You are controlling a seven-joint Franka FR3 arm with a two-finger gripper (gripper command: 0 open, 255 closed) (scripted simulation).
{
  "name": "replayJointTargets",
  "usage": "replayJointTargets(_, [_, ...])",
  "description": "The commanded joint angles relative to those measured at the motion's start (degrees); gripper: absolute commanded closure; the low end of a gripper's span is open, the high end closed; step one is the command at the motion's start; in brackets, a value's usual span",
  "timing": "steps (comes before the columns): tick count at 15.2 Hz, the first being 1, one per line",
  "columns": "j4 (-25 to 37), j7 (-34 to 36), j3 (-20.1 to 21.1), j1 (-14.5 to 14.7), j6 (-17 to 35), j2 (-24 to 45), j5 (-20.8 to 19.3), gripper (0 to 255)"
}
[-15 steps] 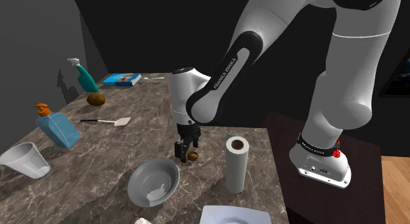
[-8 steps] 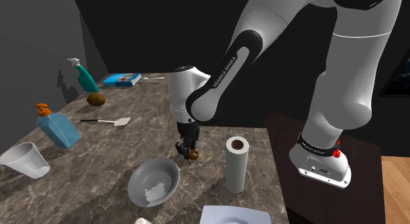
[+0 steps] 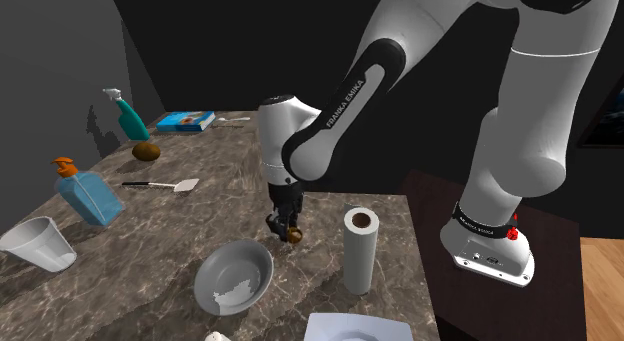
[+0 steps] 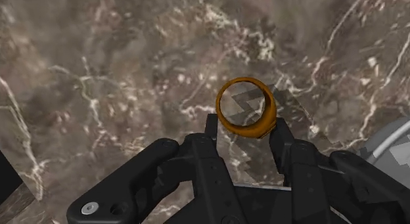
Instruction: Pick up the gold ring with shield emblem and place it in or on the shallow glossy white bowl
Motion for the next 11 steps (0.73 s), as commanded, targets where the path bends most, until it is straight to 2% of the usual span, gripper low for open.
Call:
replayJointTargets(1, [0.33, 0.02, 0.03, -0.08, -1.70, -1.37, 0.26, 255])
replayJointTargets(11, [2.58, 0.30, -0.19, -0.39, -9.84, -7.43, 1.14, 255])
